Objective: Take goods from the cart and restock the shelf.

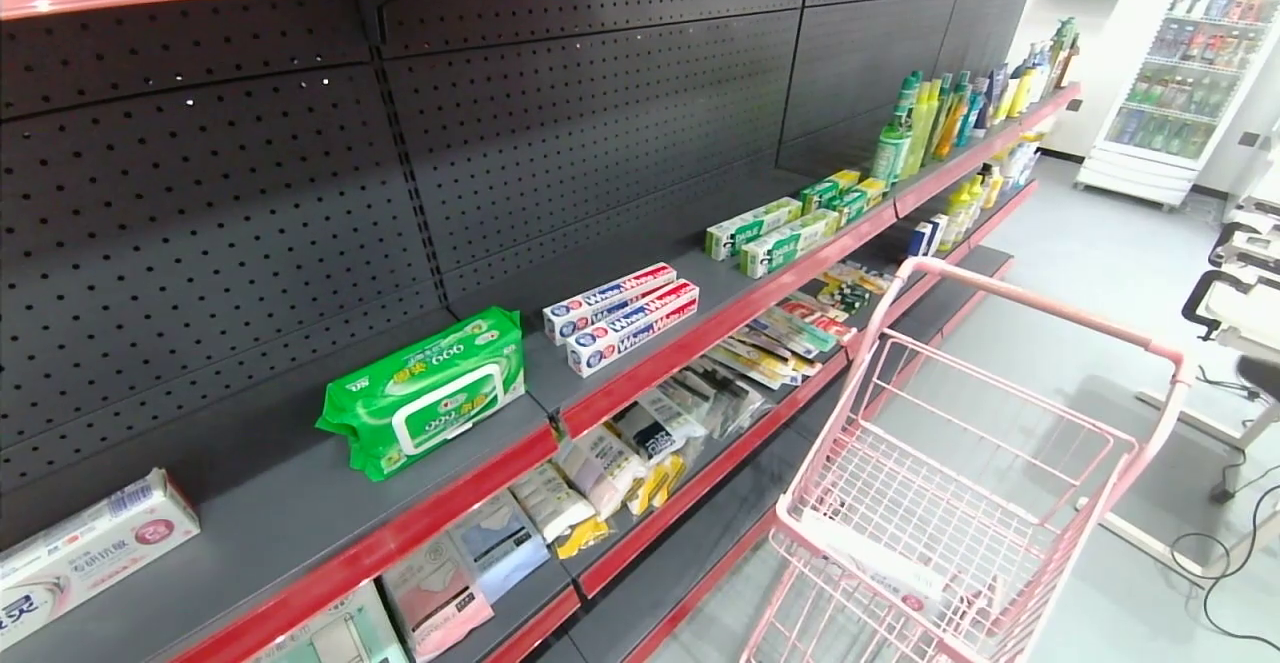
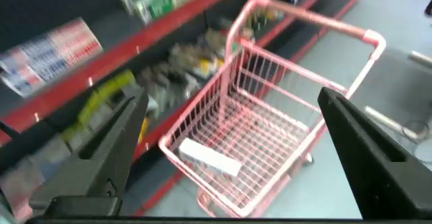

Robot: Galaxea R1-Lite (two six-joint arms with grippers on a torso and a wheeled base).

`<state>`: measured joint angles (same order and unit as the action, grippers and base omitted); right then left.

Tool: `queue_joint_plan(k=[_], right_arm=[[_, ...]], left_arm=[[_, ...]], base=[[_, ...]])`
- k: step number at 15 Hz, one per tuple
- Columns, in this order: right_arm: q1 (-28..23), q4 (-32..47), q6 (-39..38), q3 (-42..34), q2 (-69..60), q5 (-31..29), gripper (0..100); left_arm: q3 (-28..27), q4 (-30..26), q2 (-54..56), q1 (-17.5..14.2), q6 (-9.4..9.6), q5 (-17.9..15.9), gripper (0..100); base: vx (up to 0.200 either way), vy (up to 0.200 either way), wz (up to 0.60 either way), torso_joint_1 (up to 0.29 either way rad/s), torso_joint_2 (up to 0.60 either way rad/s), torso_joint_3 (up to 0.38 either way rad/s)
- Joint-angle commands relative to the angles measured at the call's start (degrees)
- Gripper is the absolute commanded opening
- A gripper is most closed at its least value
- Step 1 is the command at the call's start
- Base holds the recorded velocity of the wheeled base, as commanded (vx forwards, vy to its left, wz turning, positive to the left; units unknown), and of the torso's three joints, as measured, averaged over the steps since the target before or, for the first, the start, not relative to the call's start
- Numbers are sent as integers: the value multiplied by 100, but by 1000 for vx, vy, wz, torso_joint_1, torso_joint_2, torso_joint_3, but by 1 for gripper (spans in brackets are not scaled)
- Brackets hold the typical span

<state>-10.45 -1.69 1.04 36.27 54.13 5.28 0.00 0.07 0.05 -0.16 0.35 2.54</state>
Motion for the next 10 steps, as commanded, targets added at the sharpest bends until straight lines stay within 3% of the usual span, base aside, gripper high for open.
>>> queue_joint_plan(k=[1, 4, 6, 8, 10], right_arm=[[-801, -94, 1672, 249, 2963, 993, 100], [-819, -138, 3096, 513, 4475, 1450, 100], [-608, -384, 3271, 566, 4941, 1538, 100], [-124, -1377, 3561, 443, 5679, 1625, 100], [-89, -1404, 4089, 495, 6040, 1608, 100]], left_arm=[[0, 1, -5, -2, 0, 1, 100], [0, 1, -5, -2, 0, 1, 100], [0, 1, -5, -2, 0, 1, 100], [0, 1, -5, -2, 0, 1, 100], [0, 1, -5, -2, 0, 1, 100]], base=[[0, 0, 0, 0, 0, 0], [0, 0, 0, 0, 0, 0], [0, 0, 0, 0, 0, 0], [0, 0, 0, 0, 0, 0], [0, 0, 0, 0, 0, 0]])
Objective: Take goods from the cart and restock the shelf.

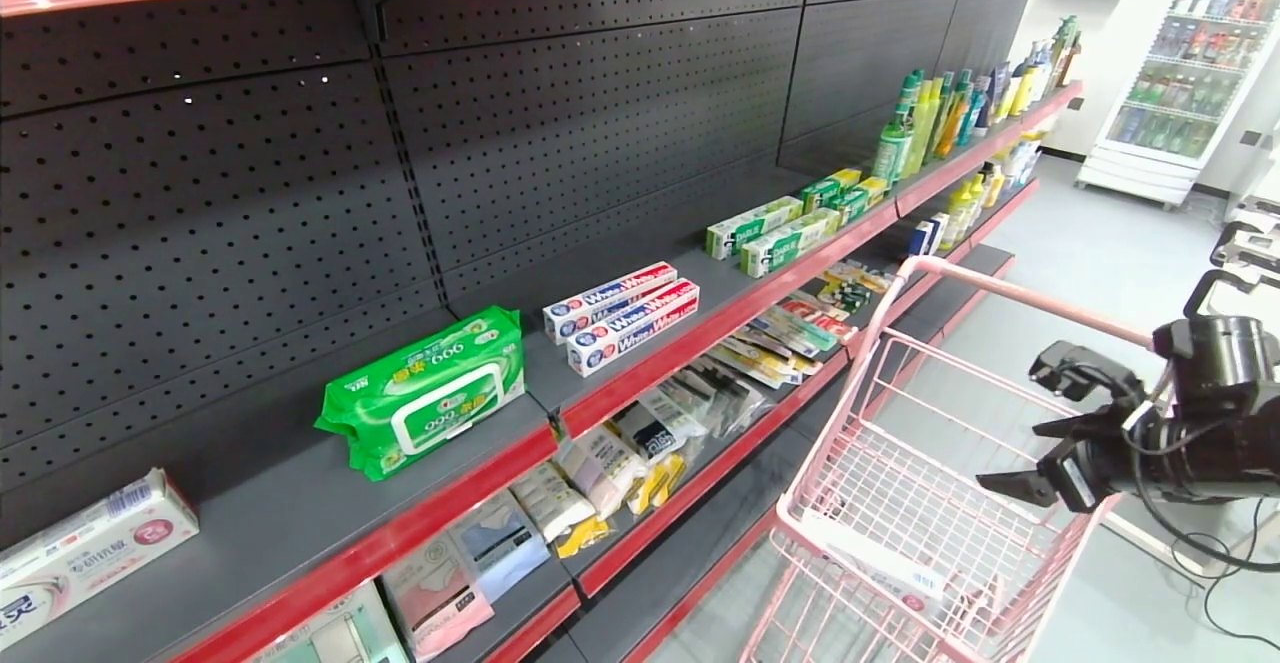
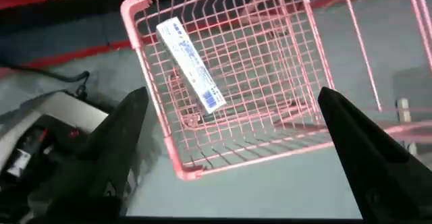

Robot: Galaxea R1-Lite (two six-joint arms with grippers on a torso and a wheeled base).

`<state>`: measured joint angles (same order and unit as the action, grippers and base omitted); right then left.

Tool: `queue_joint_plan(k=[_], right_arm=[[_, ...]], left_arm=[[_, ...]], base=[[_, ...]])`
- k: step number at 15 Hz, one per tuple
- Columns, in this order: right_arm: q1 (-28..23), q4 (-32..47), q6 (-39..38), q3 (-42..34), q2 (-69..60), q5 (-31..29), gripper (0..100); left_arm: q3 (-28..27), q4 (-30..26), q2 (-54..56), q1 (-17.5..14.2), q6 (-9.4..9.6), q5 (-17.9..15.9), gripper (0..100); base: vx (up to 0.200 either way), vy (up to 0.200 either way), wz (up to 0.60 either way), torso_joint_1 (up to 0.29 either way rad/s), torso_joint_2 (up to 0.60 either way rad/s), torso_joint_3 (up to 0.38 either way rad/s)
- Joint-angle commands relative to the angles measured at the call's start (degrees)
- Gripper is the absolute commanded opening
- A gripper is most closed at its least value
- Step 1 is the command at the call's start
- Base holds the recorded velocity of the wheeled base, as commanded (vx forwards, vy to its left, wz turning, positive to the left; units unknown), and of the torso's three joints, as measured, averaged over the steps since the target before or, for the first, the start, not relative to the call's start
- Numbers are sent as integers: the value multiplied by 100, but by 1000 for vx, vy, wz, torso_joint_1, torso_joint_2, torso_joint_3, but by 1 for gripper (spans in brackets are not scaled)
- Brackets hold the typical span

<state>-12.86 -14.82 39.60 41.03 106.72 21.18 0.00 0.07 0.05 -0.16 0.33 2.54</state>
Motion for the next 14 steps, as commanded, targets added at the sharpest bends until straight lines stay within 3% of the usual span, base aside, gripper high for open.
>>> queue_joint_plan(k=[1, 7, 14], right_arm=[[152, -91, 356, -8, 877, 18, 100], [469, -117, 523, 265, 1431, 1, 100], [609, -170, 532, 309, 1703, -34, 100]], left_arm=[[0, 1, -5, -2, 2, -7, 100], [0, 1, -5, -2, 2, 1, 100], [0, 1, -5, -2, 2, 1, 100]], base=[[0, 0, 0, 0, 0, 0], [0, 0, 0, 0, 0, 0], [0, 0, 0, -103, 217, 118]])
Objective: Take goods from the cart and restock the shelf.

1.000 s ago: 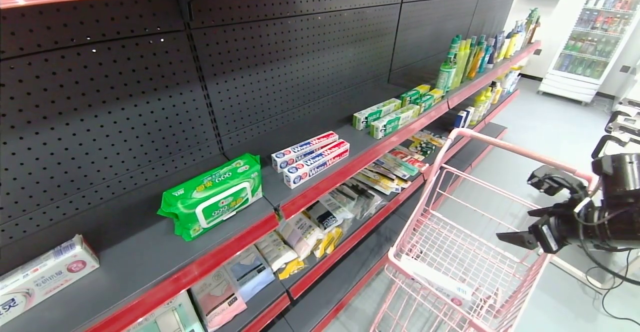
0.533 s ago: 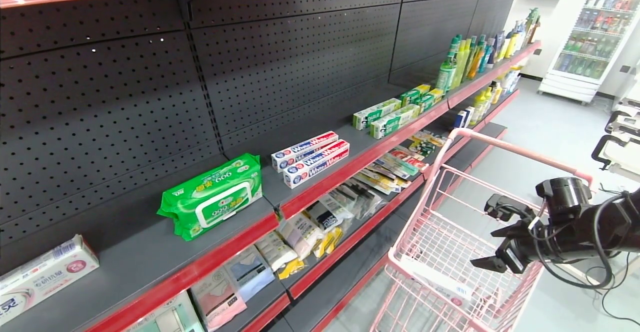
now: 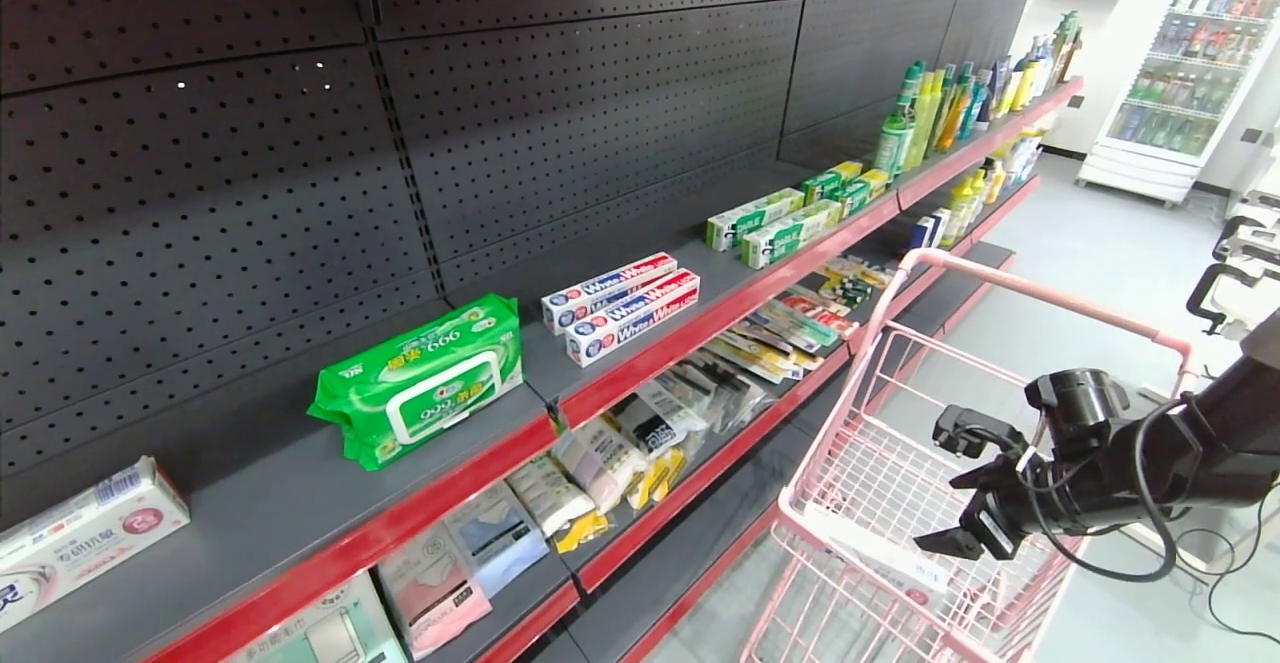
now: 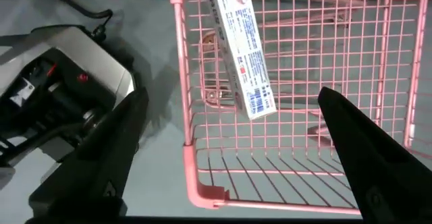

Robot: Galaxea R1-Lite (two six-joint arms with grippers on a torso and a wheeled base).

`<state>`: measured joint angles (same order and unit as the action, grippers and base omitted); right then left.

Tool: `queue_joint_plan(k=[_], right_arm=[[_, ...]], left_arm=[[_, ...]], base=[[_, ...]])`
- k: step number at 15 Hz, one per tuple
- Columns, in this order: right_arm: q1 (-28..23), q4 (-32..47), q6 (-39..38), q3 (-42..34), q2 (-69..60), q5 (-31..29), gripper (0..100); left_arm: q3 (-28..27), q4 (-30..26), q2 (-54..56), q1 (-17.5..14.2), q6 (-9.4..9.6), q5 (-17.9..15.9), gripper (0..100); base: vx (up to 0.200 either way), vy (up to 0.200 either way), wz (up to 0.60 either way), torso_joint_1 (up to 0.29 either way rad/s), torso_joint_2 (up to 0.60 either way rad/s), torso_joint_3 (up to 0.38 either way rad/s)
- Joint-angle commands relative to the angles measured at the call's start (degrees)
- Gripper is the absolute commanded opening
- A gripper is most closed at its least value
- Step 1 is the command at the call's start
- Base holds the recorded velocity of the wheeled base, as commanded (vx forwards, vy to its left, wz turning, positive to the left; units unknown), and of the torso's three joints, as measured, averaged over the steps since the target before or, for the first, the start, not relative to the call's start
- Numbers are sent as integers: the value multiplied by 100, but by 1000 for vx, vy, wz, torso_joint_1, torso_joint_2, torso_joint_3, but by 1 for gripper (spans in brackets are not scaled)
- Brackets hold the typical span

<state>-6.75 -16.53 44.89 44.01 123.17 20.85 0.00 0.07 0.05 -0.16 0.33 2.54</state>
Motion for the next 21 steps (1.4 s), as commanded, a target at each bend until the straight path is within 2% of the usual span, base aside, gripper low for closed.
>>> queue_joint_plan(k=[1, 21], right_arm=[[-10, 1, 3, 11, 75, -2, 100], [-247, 1, 187, 170, 172, -10, 100]], left_arm=[[0, 1, -5, -2, 2, 1, 100], [0, 1, -5, -2, 2, 1, 100]], base=[[0, 0, 0, -134, 286, 159], [0, 0, 0, -155, 345, 186]])
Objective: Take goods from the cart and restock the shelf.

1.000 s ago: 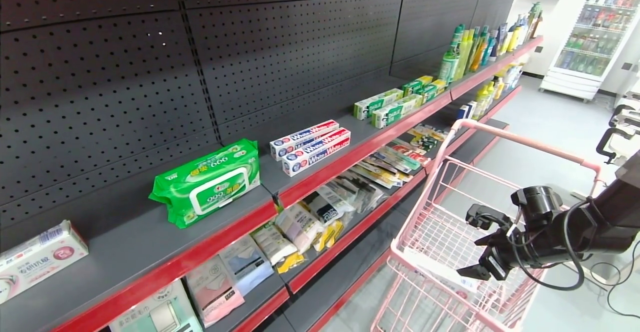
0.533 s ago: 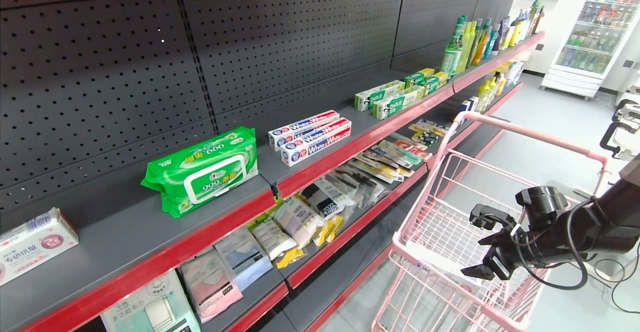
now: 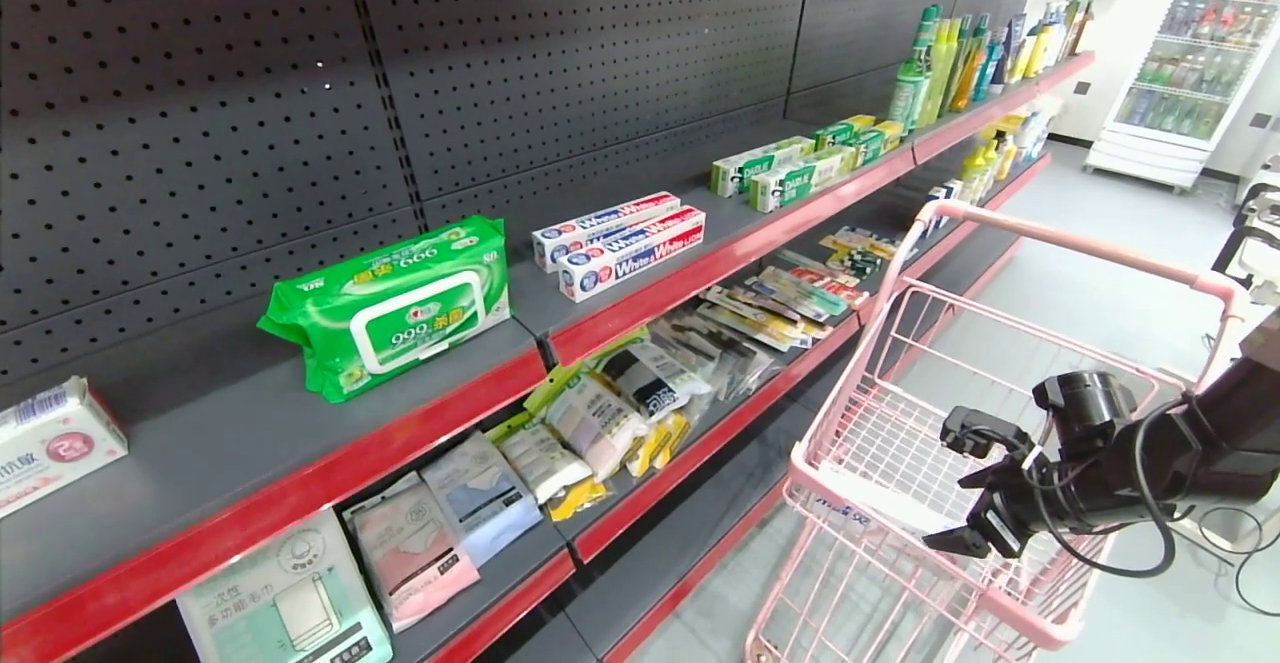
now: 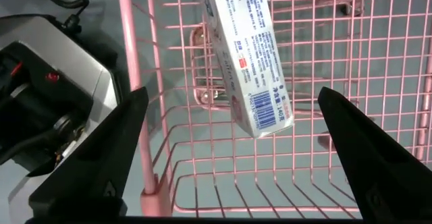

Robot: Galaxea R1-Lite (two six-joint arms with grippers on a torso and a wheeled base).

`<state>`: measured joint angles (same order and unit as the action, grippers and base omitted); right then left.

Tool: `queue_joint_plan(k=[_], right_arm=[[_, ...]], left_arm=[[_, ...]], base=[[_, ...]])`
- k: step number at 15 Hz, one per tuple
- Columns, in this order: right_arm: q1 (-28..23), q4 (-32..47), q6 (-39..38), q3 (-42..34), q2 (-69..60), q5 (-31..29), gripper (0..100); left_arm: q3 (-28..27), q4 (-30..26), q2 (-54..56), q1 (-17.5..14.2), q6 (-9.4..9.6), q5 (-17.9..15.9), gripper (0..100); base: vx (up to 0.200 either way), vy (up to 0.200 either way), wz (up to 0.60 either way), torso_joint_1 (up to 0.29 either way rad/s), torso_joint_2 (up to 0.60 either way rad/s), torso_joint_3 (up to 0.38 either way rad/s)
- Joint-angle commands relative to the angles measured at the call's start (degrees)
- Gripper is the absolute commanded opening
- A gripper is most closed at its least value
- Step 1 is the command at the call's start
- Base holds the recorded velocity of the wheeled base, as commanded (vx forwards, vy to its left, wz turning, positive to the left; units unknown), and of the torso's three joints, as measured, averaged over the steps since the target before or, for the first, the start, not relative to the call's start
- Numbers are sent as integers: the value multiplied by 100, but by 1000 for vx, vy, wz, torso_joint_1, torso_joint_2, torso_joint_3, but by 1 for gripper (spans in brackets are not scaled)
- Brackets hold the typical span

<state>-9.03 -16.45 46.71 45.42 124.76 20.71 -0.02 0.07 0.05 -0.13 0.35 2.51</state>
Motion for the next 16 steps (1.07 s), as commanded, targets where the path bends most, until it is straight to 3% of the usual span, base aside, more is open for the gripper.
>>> queue_joint_plan(k=[1, 6, 16], right_arm=[[-37, 1, 22, 37, 13, 3, 100], [-178, 19, 127, 134, 93, 3, 100], [-204, 27, 470, 643, 752, 311, 100]], left_arm=[[2, 1, -5, -4, 0, 4, 100], [2, 1, -5, -4, 0, 4, 100], [2, 1, -5, -4, 0, 4, 100]], base=[[0, 0, 0, -183, 398, 222], [0, 0, 0, -207, 472, 271], [0, 0, 0, -15, 34, 20]])
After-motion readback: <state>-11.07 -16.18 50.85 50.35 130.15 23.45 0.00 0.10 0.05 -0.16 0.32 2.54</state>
